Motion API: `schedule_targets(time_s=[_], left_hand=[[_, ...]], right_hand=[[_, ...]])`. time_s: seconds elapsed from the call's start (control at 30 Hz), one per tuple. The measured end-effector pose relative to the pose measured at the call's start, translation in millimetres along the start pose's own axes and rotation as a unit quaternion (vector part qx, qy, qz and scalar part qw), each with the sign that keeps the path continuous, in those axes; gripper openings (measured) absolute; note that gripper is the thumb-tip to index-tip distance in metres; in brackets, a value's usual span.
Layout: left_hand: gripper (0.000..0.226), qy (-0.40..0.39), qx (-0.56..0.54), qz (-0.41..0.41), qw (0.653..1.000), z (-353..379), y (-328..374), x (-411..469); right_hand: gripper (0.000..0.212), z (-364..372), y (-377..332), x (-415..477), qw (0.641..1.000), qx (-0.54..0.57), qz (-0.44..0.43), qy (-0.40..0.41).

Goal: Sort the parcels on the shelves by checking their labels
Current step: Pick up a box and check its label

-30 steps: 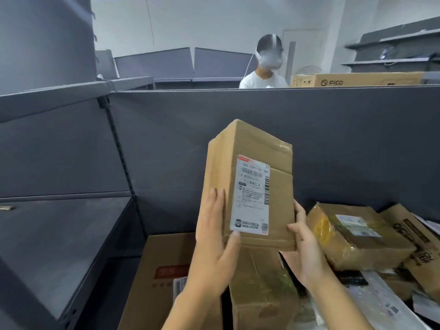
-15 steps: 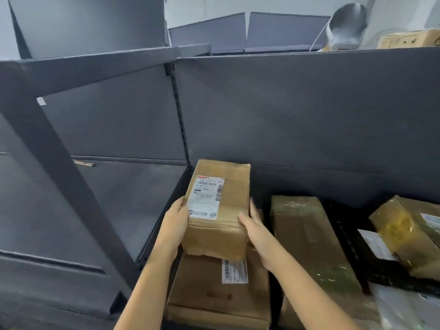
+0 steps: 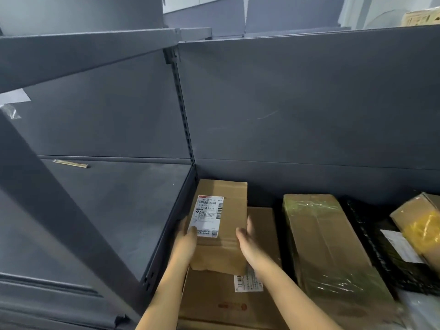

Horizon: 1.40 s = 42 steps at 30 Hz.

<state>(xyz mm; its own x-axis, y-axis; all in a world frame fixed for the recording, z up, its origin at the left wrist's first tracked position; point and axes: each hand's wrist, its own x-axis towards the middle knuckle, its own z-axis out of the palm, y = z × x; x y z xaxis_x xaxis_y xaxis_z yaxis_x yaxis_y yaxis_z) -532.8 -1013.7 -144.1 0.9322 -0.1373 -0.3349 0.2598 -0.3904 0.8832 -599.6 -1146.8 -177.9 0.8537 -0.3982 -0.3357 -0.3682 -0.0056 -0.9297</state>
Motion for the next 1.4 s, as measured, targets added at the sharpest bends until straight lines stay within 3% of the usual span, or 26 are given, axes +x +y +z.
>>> schedule_targets(time_s=[0.33,0.57,0.67,0.73,0.83,0.9,0.97,1.07,1.17,1.27,1.4], left_hand=[[0.048,-0.012,0.049,-0.011,0.999,2,8,21],[0.066,0.039,0.259,0.065,0.963,13,10,15],[0.065,0.081,0.349,0.164,0.919,29,20,-3],[0.058,0.086,0.354,0.257,0.895,51,30,-20],[0.055,-0.019,0.268,0.314,0.911,96,41,-48],[0.056,-0.125,0.18,0.249,0.943,128,37,-65],[0.06,-0.197,0.094,0.131,0.967,154,25,-80],[0.07,-0.262,0.061,0.029,0.963,176,6,-97],[0.065,-0.283,0.019,-0.029,0.958,186,-3,-104],[0.047,-0.274,-0.015,-0.037,0.961,186,-3,-103],[0.045,-0.267,-0.025,-0.039,0.963,180,-2,-108]], right_hand=[[0.058,3,-5,15,1.0,-0.006,0.008,0.021],[0.07,-20,-13,-11,0.997,-0.059,0.039,0.032],[0.063,-60,-16,-27,0.989,-0.101,0.012,0.106],[0.056,-95,-15,-37,0.966,-0.161,-0.007,0.2],[0.054,-148,-5,-51,0.923,-0.233,0.018,0.305],[0.055,-173,11,-59,0.927,-0.233,0.063,0.286],[0.054,-185,29,-67,0.935,-0.211,0.09,0.271],[0.055,-191,45,-77,0.942,-0.199,0.09,0.257],[0.06,-198,44,-79,0.955,-0.195,0.098,0.2],[0.061,-209,41,-79,0.972,-0.113,0.106,0.18],[0.058,-212,41,-92,0.977,-0.089,0.071,0.179]])
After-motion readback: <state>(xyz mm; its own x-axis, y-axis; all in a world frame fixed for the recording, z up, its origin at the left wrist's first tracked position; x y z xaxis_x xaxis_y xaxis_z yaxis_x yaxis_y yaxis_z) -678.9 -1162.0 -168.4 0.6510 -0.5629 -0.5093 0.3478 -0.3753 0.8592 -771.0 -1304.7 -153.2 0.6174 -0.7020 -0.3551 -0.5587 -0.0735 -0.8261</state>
